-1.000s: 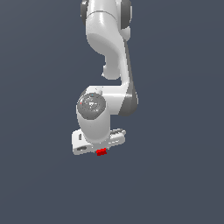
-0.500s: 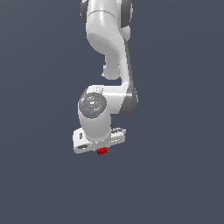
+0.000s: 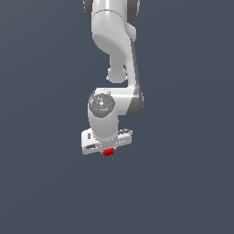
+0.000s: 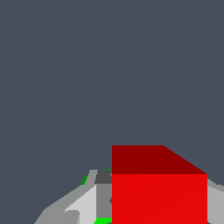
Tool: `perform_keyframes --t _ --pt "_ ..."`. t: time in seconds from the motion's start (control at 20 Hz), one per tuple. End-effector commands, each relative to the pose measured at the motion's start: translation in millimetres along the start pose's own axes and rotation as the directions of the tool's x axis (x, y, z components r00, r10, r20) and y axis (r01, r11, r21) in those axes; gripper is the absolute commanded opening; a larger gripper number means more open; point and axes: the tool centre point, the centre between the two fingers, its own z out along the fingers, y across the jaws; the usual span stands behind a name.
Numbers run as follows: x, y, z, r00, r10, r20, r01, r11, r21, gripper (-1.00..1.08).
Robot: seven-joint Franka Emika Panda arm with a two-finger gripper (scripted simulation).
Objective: Stack the red cube on top of the green cube.
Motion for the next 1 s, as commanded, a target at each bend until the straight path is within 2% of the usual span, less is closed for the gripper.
perform_keyframes --t 0.0,0.5,0.95 --pt "-10.7 -6.0 6.1 1.000 0.000 -0.001 0.000 1.000 0.000 -1.00" --pt "-49.3 -27.7 30.4 1.000 0.000 0.000 0.000 1.000 0.000 -1.00" --pt "-63.2 -35.9 40.1 1.000 0.000 0.000 0.000 1.000 0.000 -1.00"
